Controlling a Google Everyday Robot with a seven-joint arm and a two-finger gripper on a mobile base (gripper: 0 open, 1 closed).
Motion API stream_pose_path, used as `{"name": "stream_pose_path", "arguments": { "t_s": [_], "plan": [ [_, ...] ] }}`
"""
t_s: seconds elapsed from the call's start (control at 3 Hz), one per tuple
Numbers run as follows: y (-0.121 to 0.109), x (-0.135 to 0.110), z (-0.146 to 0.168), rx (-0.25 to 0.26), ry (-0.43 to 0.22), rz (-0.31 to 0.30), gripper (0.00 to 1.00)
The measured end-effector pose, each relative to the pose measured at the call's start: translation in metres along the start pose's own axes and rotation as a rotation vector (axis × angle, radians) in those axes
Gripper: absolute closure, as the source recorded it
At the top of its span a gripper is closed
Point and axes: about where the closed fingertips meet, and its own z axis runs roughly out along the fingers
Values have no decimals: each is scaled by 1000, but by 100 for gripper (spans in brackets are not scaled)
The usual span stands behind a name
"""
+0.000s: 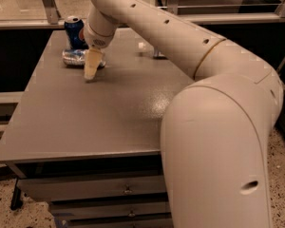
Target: Move redbull can near pepsi can
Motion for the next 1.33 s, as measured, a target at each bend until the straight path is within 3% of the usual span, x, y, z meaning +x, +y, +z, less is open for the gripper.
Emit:
{"name": "stream_pose_path", "arguments": {
  "t_s": [0.33, 0.67, 1.33],
  "plan": [
    [7, 5, -19, 21, -29, 33, 0],
    [22, 13, -53, 55, -120, 122, 0],
    [67, 57, -127, 133, -321, 334, 0]
  ]
}}
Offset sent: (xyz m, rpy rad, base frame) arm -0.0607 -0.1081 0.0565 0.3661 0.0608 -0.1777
